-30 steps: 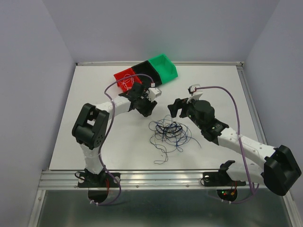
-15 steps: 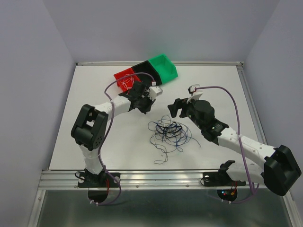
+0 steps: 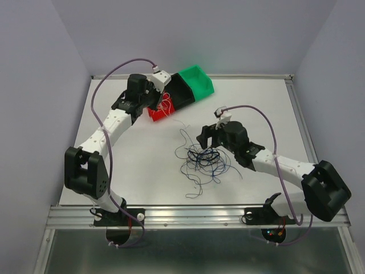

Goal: Untangle the cables

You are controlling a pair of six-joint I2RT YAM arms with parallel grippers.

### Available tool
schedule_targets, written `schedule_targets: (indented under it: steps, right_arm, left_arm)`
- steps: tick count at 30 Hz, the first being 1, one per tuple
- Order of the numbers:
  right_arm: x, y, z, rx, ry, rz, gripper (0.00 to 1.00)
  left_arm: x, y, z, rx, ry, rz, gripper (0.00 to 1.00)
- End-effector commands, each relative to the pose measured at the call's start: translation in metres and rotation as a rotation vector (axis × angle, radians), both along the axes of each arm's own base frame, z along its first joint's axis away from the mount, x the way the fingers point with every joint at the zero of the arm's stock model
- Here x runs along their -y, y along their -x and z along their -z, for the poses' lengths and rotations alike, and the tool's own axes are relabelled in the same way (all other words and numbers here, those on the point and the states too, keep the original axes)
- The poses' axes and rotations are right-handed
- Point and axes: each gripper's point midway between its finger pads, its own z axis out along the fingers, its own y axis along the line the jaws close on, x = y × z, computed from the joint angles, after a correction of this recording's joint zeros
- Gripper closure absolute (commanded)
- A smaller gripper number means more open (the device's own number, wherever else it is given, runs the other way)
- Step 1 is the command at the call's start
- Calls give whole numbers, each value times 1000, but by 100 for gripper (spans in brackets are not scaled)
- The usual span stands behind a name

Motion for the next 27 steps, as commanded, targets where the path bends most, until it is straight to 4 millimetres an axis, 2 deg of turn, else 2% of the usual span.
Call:
schedule_targets:
  steps: [1,2,3,4,5,6,8,9,14,16,17,18,19,21,23,24,26,27]
  right_arm:
    - [-29,-6,-13,34,-22,-110,11]
    - [-35,-5,3,1,-7,-142,11]
    - [-40,-8,5,4,-13,-155,11]
    - [-45,-8,8,2,-16,-172,11]
    - [-51,-8,22,-25,-9,-199,11]
    - [-56,-9,22,-18,-20,-212,11]
    - [-65,-11,27,-22,-19,-237,11]
    - [-68,-11,41,-50,-3,-249,12]
    - [-85,-4,48,-68,0,-321,17]
    - [-87,-1,48,-68,3,-327,33]
    - [-87,-3,48,-72,11,-310,45]
    - [-80,-10,51,-87,36,-259,63]
    - [-76,-12,50,-86,48,-238,68]
    - [-69,-13,46,-86,45,-194,69]
    - [-60,-14,24,-43,17,-150,66]
    - [-54,-10,25,-45,14,-136,65]
    - [-43,-11,11,-6,2,-83,65]
    - [-35,-14,-3,30,-15,-45,64]
  left_arm:
    - [-6,-11,-67,126,41,-29,100]
    - [-6,-12,-72,129,45,-30,100]
    - [-7,-15,-86,147,59,-31,100]
    - [-7,-15,-90,148,61,-32,100]
    - [-7,-15,-95,152,66,-32,100]
    - [-7,-16,-108,174,77,-35,100]
    - [-8,-18,-115,179,85,-46,100]
    - [-7,-19,-120,186,89,-45,100]
    - [-12,-26,-129,199,93,-75,100]
    - [-15,-31,-130,200,96,-84,100]
    - [-17,-32,-129,195,100,-91,100]
    - [-16,-34,-126,188,103,-85,100]
    - [-17,-36,-122,181,102,-85,100]
    - [-17,-39,-114,167,96,-86,100]
    - [-20,-44,-107,158,87,-100,100]
    - [-23,-47,-104,155,81,-112,100]
    - [-28,-50,-99,150,76,-125,100]
    - [-33,-51,-97,150,74,-137,100]
